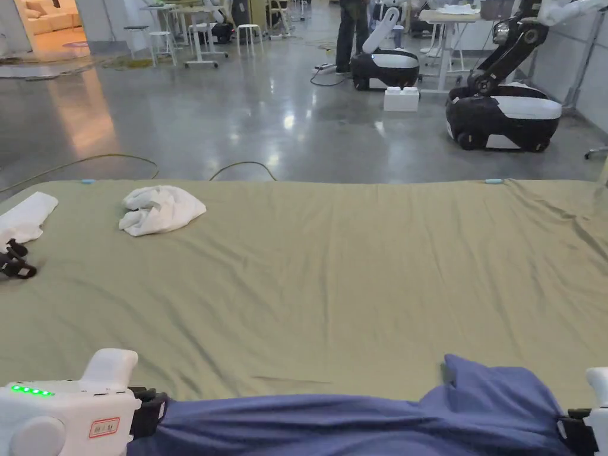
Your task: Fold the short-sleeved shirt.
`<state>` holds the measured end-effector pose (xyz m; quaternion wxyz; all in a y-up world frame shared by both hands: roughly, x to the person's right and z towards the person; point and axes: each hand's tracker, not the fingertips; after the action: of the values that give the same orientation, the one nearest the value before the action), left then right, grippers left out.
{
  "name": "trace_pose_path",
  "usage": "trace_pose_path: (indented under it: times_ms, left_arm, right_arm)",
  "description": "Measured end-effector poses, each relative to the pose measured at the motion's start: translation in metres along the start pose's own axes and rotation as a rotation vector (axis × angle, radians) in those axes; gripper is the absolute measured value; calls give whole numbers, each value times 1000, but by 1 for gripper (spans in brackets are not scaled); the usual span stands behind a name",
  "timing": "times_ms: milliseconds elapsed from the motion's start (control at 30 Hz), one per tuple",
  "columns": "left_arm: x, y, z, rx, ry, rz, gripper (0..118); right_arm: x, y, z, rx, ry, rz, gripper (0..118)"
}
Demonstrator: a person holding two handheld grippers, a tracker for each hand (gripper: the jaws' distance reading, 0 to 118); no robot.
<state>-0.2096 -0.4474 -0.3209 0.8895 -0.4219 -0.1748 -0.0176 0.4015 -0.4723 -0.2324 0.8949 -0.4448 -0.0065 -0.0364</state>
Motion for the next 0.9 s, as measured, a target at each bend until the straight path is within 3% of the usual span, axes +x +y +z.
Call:
trace_pose_path:
  times_ms: [133, 267, 433, 467, 500, 533, 567, 600, 733, 767, 800, 833, 867, 900]
  left_arm:
    - [-13, -75, 42, -10, 0, 93, 4]
    - [-20, -139, 46, -80, -11, 192, 4]
    - [-20, -172, 31, -68, -9, 230, 8]
    - [-20, -174, 30, -63, 14, 247, 22]
    - [-9, -170, 36, -59, 20, 265, 56]
    - [-8, -168, 39, -59, 24, 274, 79]
    - [-6, -166, 47, -36, 35, 278, 88]
    - [-2, -162, 59, 12, 48, 277, 87]
    - [23, -150, 115, 280, 56, 230, 84]
    - [34, -149, 130, 332, 40, 230, 79]
    - [41, -147, 139, 372, 23, 230, 61]
    - [47, -145, 144, 384, 37, 233, 36]
    - [51, -143, 144, 361, 55, 238, 8]
    - [54, -144, 144, 362, 57, 236, 2]
  right_arm:
    - [-11, -77, 73, 35, 4, -64, 0]
    - [-15, -149, 103, -2, 24, -156, 0]
    - [-28, -177, 90, -58, 20, -124, 0]
    - [-29, -177, 86, -51, 12, -119, 0]
    - [-31, -177, 84, -48, 9, -120, 2]
    - [-32, -176, 84, -51, 5, -123, 13]
    - [-34, -175, 85, -49, -2, -135, 36]
    - [-32, -175, 88, -36, -2, -147, 67]
    - [-50, -171, 126, 123, -3, -212, 62]
    - [-58, -169, 138, 174, 27, -222, 55]
    - [-66, -168, 148, 243, 32, -235, 25]
    - [-73, -166, 155, 287, 22, -244, 4]
    - [-78, -165, 163, 328, 16, -255, 3]
    - [-81, -163, 166, 339, 39, -247, 2]
